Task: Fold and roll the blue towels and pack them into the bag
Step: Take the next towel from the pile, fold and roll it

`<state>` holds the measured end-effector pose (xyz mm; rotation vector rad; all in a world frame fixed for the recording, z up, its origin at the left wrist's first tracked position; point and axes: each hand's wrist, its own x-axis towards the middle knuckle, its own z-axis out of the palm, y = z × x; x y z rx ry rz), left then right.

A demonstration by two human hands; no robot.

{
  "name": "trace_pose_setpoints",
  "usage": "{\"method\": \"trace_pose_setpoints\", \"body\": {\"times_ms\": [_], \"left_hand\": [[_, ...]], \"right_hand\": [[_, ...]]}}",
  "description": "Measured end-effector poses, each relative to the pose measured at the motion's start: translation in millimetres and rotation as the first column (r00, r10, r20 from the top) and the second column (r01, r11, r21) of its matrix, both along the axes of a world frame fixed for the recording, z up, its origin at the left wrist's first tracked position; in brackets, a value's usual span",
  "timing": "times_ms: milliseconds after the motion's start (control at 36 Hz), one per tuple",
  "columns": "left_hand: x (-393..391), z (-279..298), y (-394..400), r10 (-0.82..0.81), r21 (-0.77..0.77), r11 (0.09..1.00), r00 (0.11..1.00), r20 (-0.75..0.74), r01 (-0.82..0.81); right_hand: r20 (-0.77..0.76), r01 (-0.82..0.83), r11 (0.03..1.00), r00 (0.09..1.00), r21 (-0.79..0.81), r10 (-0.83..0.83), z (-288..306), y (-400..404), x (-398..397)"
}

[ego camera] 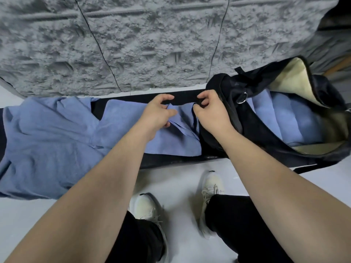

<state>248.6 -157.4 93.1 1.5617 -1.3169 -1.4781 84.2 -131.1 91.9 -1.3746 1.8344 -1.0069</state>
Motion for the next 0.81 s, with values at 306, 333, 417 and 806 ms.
{"method": "trace_pose_setpoints", "body": {"times_ms": [306, 333, 417, 806], "left_hand": [[11.5, 24.9, -8.9, -0.029, 0.002, 1.000, 0.993, 0.113, 0.029], [13.9, 27.8, -9.1, -0.049, 0.016, 0.999, 0.990, 0.130, 0.047], [19.2, 35.1, -8.8, -0.095, 0.032, 0.995, 0.981, 0.169, 0.091], [-11.1, 23.1, -6.6, -0.087, 0.077, 0.994, 0.994, 0.060, 0.083]], "right_hand": [[0.057, -0.374, 0.894, 0.927, 0.247, 0.372, -6.9, 32.9, 18.0], [0.033, -0.406, 0.864, 0.909, 0.299, 0.415, -7.6, 34.9, 16.8], [-0.031, -0.377, 0.851, 0.909, 0.366, 0.416, -4.3, 37.2, 11.7], [-0.342, -0.177, 0.864, 0.867, 0.471, 0.364, 22.4, 50.1, 6.8]]}}
